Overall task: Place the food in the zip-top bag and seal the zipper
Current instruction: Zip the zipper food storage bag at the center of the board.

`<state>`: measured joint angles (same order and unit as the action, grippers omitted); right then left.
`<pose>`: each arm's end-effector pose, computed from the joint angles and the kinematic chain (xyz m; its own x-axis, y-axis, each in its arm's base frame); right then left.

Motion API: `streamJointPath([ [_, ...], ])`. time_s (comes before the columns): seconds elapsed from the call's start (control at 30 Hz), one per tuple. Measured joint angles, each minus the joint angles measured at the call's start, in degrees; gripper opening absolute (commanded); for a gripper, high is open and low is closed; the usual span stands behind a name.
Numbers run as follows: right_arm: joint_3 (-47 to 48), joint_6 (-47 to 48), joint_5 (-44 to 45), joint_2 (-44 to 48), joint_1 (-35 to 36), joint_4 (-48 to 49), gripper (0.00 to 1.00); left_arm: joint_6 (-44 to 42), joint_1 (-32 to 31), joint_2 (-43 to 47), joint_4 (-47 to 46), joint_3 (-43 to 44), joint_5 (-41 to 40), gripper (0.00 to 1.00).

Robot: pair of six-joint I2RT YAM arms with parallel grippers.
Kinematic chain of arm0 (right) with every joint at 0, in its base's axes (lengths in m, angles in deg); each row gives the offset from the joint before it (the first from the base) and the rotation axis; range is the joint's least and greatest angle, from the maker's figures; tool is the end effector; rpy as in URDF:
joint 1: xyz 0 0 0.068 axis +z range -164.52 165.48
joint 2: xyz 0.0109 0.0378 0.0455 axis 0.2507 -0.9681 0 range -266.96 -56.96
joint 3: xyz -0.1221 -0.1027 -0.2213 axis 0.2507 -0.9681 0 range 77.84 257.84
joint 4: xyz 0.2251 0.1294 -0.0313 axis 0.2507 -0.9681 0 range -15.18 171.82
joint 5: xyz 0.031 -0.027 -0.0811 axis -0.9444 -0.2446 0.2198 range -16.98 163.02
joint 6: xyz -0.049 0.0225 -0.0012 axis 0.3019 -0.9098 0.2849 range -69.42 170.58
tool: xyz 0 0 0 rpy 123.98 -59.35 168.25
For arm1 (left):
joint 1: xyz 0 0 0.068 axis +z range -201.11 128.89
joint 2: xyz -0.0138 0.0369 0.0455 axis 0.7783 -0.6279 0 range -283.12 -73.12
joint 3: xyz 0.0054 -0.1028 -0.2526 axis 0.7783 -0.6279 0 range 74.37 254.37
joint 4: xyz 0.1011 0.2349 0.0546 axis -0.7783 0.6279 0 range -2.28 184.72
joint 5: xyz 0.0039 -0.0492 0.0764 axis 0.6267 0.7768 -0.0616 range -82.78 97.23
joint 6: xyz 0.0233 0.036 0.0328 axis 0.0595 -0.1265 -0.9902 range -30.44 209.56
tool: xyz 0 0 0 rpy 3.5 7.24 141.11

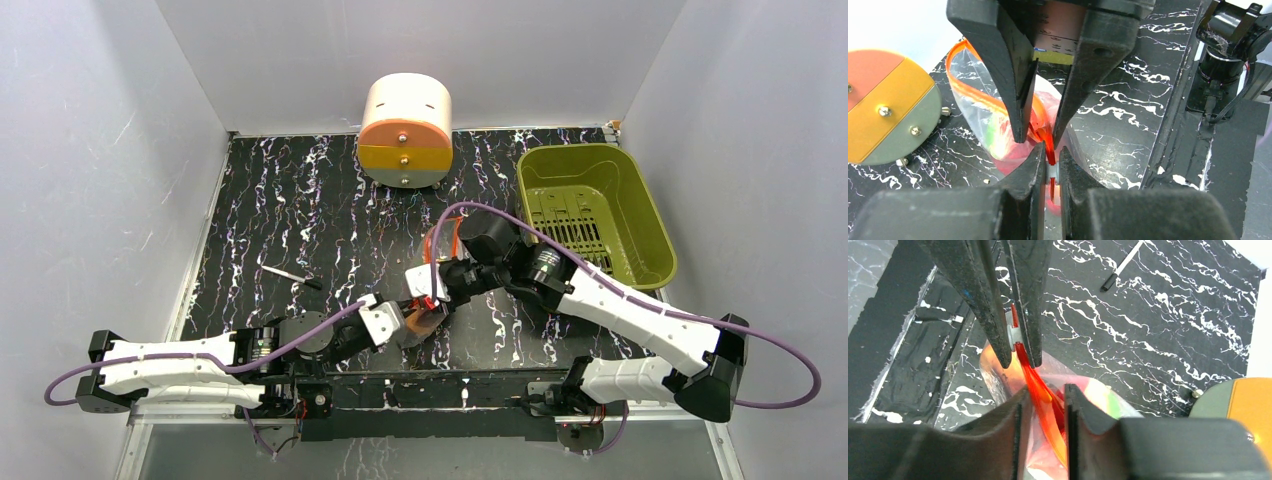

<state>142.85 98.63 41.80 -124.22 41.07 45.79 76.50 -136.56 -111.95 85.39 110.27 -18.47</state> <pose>0.1245 0.2144 0.3426 0.4618 -0.4513 -0.7636 -0.8857 -0.2814 -0.3693 0.0288 -0.1666 0.3252 0.1944 0.1240 -0.9730 0.8418 0.4882 0.2304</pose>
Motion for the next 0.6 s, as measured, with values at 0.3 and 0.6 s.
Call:
streamJointPath([
  [0.3, -0.07, 0.31, 2.03, -0.09, 0.72, 0.61, 0.0, 0.11, 0.09, 0.96, 0.76, 0.0, -0.79, 0.26],
  [0.6, -3.96, -10.56, 10.49, 5.62, 0.5, 7.78, 0.0, 3.39, 0.09, 5.03, 0.7, -0.02, -3.56, 0.53],
])
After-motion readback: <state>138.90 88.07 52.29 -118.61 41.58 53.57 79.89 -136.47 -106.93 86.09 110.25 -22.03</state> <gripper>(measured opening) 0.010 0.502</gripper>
